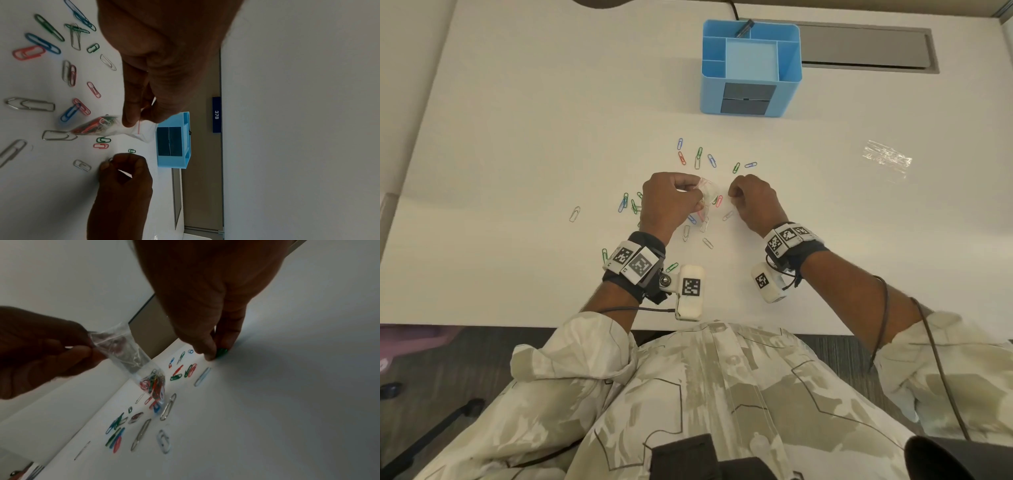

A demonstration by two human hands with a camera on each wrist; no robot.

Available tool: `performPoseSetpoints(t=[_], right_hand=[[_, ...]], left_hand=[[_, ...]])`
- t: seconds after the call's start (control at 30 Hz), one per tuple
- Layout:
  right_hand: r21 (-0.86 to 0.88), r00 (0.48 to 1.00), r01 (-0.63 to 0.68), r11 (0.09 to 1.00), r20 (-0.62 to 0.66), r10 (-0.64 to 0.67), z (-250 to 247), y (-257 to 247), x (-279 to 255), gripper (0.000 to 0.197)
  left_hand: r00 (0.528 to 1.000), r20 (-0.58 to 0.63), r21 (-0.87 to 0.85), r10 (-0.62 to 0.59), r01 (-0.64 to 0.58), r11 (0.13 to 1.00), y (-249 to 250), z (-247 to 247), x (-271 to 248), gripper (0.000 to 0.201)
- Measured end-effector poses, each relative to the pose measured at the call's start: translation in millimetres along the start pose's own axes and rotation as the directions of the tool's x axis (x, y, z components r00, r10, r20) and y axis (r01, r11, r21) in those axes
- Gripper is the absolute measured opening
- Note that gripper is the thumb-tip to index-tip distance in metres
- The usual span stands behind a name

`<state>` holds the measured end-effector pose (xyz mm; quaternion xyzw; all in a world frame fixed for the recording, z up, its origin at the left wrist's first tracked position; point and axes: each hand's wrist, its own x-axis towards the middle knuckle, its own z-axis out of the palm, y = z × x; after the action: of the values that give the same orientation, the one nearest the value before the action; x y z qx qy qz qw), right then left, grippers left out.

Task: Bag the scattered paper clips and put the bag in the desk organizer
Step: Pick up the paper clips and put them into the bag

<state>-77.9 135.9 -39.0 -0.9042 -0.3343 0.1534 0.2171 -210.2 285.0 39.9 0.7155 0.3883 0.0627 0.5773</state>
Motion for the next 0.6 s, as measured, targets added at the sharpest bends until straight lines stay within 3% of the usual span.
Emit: performPoseSetpoints(t=[0.1,0.2,0.33,0.47,0.53,0.6], right_hand=[[0.063,0.998,-0.069,0.996,0.019,0.068,-5.1,1.0,-2.9,0.021],[0.301,0.990,-0.132,0.944,-0.009,0.141,-15.2,-2.3,-7.4,0.018],[0.629,0.981,-0.160,0.761,0.017,0.192,-38.0,-23.2,-15.4,0.021],[0.788,0.993,-0.106,0.606,0.056,0.101,-57.5,-49.8,-22.6,0.026],[0.782,0.997,-0.067,0.620,0.033,0.066,-61.6,-59.0,-23.7,0.024],[0.714,0.999,-0.017,0.700,-0.020,0.045,-64.6,-64.3,-25.4,0.021]], left_hand=[[1.000,-0.001,-0.004,-0.005,0.005,1.000,-0.1,-0.4,0.2,0.025],[1.000,0.008,-0.001,-0.006,0.006,1.000,0.6,0.2,0.4,0.025],[1.000,0.012,-0.015,-0.002,0.002,1.000,1.7,2.7,0.4,0.021],[1.000,0.023,-0.013,0.004,-0.003,1.000,2.4,7.8,-0.1,0.022],[1.000,0.029,-0.017,0.010,-0.010,1.000,4.4,9.8,-0.9,0.022],[0.999,0.036,-0.024,0.009,-0.008,1.000,6.2,11.0,-1.7,0.022]])
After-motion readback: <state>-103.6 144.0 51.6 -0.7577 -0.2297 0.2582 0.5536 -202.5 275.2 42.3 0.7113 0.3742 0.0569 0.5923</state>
